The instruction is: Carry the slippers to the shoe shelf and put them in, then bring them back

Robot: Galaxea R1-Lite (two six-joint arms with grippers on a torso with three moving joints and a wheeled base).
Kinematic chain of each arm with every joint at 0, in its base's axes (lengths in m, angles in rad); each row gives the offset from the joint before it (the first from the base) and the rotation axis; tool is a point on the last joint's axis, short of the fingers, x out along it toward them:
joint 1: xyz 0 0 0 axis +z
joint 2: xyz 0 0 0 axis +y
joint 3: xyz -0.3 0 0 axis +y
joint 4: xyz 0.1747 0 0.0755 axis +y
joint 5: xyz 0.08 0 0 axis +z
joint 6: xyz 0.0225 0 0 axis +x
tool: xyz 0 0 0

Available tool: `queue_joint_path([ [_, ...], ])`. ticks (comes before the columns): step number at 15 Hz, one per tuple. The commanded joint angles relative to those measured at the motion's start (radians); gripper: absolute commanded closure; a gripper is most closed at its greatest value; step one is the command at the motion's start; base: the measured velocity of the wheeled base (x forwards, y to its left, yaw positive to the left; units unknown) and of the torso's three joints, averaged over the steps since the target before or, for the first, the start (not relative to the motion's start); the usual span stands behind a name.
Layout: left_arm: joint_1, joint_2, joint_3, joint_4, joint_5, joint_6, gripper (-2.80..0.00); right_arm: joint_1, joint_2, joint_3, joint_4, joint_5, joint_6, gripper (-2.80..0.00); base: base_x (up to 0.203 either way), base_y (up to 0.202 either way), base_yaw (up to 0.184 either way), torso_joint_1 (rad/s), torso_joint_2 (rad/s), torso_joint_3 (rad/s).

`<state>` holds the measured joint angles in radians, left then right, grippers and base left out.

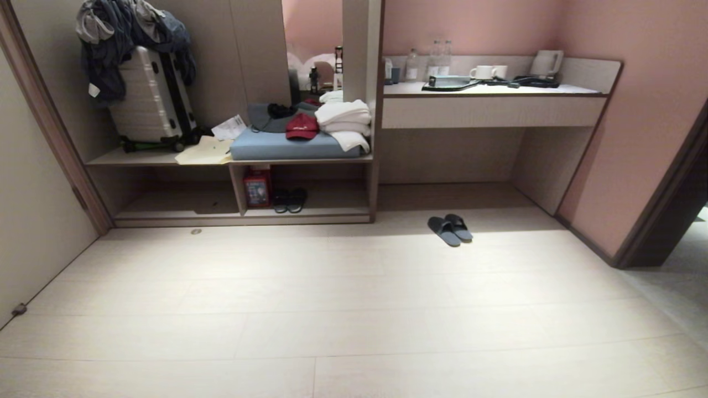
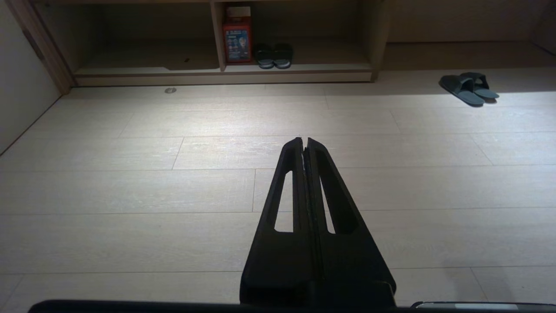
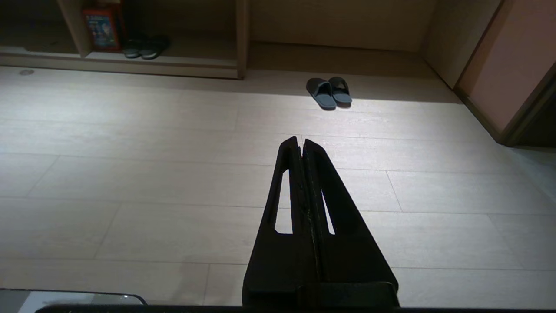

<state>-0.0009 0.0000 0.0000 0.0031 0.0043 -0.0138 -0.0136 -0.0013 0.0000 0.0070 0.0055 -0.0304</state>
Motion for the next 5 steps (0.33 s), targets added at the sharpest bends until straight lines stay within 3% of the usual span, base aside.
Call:
queue_joint_path([
  [1,0.0,0.002,0.0,0.0,0.0,-0.002,0.0,0.0,0.001,0.0,-0.001,-0.002,0.003,0.0,0.0,0.0,0.0,0.0,0.0,0.0],
  [5,-0.001,0.0,0.0,0.0,0.0,-0.002,0.0,0.0,0.0,0.0,0.001,-0.001,0.003,0.0,0.0,0.0,0.0,0.0,0.0,0.0],
])
